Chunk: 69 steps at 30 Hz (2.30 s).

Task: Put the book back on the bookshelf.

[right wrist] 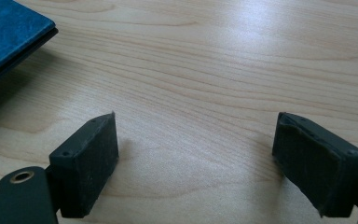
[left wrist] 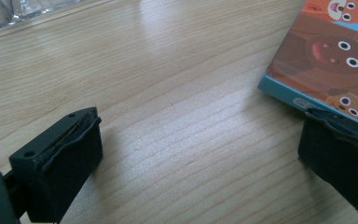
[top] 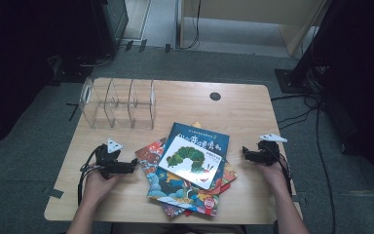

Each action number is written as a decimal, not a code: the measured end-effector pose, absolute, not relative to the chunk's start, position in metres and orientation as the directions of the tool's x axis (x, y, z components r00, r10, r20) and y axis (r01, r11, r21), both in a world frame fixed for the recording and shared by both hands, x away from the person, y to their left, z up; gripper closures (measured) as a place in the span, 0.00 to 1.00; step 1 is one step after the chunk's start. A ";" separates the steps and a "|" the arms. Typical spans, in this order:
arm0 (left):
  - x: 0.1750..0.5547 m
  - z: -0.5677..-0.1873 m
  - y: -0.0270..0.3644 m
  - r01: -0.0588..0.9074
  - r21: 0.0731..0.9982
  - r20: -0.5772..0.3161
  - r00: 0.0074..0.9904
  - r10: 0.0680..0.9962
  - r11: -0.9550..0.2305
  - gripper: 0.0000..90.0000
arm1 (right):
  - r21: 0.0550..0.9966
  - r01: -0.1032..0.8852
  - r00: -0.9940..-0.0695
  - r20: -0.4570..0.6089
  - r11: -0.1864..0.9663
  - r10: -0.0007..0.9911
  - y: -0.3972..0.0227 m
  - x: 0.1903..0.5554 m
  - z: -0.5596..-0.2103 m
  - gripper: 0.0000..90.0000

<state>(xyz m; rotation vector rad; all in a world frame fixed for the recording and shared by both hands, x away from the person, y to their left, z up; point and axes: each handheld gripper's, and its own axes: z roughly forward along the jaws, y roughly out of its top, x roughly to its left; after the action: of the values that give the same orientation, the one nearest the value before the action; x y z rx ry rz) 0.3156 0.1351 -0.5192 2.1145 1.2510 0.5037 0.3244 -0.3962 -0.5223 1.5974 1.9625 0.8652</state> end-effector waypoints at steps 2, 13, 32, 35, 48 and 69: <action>0.316 -0.519 0.135 0.642 0.679 0.011 0.478 0.878 -0.357 0.00 | 0.718 0.685 -0.214 0.035 0.124 0.976 -0.396 0.324 -0.522 0.16; 0.315 -0.519 0.135 0.647 0.680 0.008 0.465 0.885 -0.346 0.00 | 0.705 0.701 -0.212 0.058 0.111 0.976 -0.396 0.322 -0.519 0.20; 0.309 -0.486 0.120 0.647 0.658 -0.081 0.570 0.817 -0.386 0.18 | 0.732 0.668 -0.303 0.104 0.133 0.947 -0.385 0.307 -0.504 0.32; 0.306 -0.481 0.117 0.617 0.684 -0.073 0.589 0.805 -0.389 0.25 | 0.739 0.660 -0.315 0.109 0.135 0.943 -0.380 0.304 -0.501 0.33; 0.312 -0.470 0.101 0.589 0.714 -0.160 0.663 0.732 -0.378 0.54 | 0.748 0.643 -0.368 0.115 0.164 0.923 -0.366 0.290 -0.495 0.41; 0.335 -0.470 0.066 0.604 0.654 -0.222 0.729 0.647 -0.456 0.83 | 0.747 0.641 -0.414 0.143 0.176 0.899 -0.347 0.268 -0.491 0.57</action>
<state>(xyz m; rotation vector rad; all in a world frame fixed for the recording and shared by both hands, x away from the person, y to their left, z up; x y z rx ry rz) 0.3352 0.0657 -0.4702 2.1863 0.9406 0.0754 0.2684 -0.3468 -0.4912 1.4630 2.1282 1.0914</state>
